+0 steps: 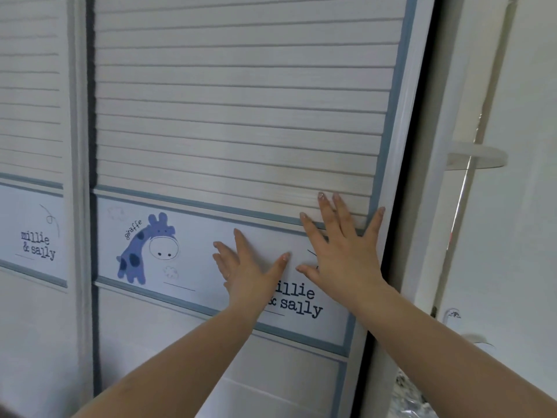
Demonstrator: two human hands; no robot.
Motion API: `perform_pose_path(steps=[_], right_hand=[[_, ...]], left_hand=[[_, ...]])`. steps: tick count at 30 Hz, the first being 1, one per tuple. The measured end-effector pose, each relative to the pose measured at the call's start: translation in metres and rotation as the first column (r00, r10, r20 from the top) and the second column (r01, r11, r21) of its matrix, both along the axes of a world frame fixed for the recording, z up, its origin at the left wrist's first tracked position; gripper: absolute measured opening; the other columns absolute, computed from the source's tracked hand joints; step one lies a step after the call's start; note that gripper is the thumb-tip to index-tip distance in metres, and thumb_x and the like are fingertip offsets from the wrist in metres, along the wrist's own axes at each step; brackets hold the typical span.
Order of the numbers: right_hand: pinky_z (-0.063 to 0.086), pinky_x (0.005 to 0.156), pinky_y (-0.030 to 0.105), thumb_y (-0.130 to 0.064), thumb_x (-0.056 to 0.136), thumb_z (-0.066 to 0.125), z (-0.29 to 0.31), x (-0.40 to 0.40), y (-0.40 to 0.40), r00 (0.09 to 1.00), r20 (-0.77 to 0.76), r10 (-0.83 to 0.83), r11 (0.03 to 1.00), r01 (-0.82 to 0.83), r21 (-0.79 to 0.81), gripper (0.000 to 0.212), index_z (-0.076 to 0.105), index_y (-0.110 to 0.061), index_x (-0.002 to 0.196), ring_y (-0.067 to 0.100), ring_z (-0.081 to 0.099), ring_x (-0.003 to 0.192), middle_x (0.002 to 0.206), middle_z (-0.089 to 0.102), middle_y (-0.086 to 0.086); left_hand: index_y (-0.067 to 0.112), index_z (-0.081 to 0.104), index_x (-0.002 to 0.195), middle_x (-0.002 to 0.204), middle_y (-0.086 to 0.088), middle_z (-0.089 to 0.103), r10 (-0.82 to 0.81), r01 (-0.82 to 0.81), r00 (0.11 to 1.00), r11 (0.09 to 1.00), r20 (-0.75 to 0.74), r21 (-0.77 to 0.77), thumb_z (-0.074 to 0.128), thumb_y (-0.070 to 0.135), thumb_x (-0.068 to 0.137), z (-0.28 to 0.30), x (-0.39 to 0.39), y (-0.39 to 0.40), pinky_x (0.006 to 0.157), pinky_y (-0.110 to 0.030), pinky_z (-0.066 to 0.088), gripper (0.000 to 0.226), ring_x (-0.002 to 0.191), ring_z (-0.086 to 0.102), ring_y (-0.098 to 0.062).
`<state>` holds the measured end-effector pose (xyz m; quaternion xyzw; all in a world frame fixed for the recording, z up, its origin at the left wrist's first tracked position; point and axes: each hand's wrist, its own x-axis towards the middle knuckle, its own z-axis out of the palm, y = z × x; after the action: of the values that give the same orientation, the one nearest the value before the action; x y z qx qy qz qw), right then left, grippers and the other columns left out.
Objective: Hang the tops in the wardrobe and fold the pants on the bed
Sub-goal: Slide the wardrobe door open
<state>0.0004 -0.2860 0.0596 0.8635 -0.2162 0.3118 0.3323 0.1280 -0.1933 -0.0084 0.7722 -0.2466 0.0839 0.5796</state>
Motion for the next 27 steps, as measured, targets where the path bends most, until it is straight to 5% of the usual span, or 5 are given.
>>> perform_pose_path(steps=[11, 15, 20, 25, 27], right_hand=[[-0.005, 0.106, 0.072, -0.070, 0.086, 0.032, 0.004, 0.015, 0.025, 0.964, 0.152, 0.220, 0.968, -0.235, 0.089, 0.080, 0.013, -0.028, 0.151, 0.029, -0.009, 0.147, 0.160, -0.002, 0.013], [0.005, 0.112, 0.061, -0.065, 0.088, 0.036, 0.001, 0.013, 0.036, 0.830, 0.398, 0.392, 0.858, -0.486, 0.169, 0.074, 0.021, -0.027, 0.150, 0.029, -0.003, 0.147, 0.160, 0.004, 0.012], [0.003, 0.117, 0.047, -0.063, 0.087, 0.043, -0.007, 0.017, 0.028, 0.765, 0.501, 0.405, 0.748, -0.592, 0.300, 0.088, -0.006, -0.028, 0.151, 0.019, -0.020, 0.145, 0.157, -0.022, 0.004], [0.004, 0.109, 0.021, -0.065, 0.077, 0.048, -0.016, 0.033, 0.021, 0.648, 0.656, 0.387, 0.402, -0.759, 0.512, 0.105, -0.025, -0.032, 0.146, 0.000, -0.012, 0.142, 0.154, -0.024, -0.020], [0.002, 0.108, 0.017, -0.061, 0.080, 0.050, -0.017, 0.041, 0.020, 0.634, 0.649, 0.421, 0.379, -0.773, 0.509, 0.103, -0.024, -0.032, 0.146, -0.002, -0.011, 0.141, 0.155, -0.020, -0.019]], left_hand=[[0.026, -0.010, 0.151, 0.157, -0.007, -0.024, 0.088, -0.086, 0.995, 0.996, 0.038, -0.036, 0.062, 0.061, 0.078, -0.006, 0.025, 0.011, 0.115, -0.052, -0.001, 0.108, 0.144, -0.022, -0.025], [0.027, -0.011, 0.151, 0.157, -0.006, -0.025, 0.081, -0.081, 0.996, 0.997, 0.026, -0.006, 0.060, 0.064, 0.076, -0.001, 0.038, 0.024, 0.115, -0.051, -0.003, 0.109, 0.144, -0.023, -0.025], [0.028, -0.012, 0.151, 0.157, -0.005, -0.024, 0.088, -0.088, 0.996, 0.996, -0.010, 0.016, 0.064, 0.062, 0.076, 0.004, 0.051, 0.043, 0.117, -0.047, -0.005, 0.112, 0.144, -0.022, -0.024], [0.030, -0.004, 0.152, 0.160, -0.002, -0.015, 0.058, -0.065, 0.994, 0.995, -0.096, -0.077, 0.068, 0.059, 0.074, 0.012, 0.059, 0.059, 0.119, -0.047, 0.004, 0.110, 0.147, -0.010, -0.020], [0.032, -0.003, 0.152, 0.161, 0.002, -0.010, 0.011, -0.022, 0.997, 0.989, -0.073, -0.148, 0.070, 0.062, 0.066, 0.013, 0.055, 0.063, 0.119, -0.045, 0.007, 0.117, 0.147, -0.007, -0.014]])
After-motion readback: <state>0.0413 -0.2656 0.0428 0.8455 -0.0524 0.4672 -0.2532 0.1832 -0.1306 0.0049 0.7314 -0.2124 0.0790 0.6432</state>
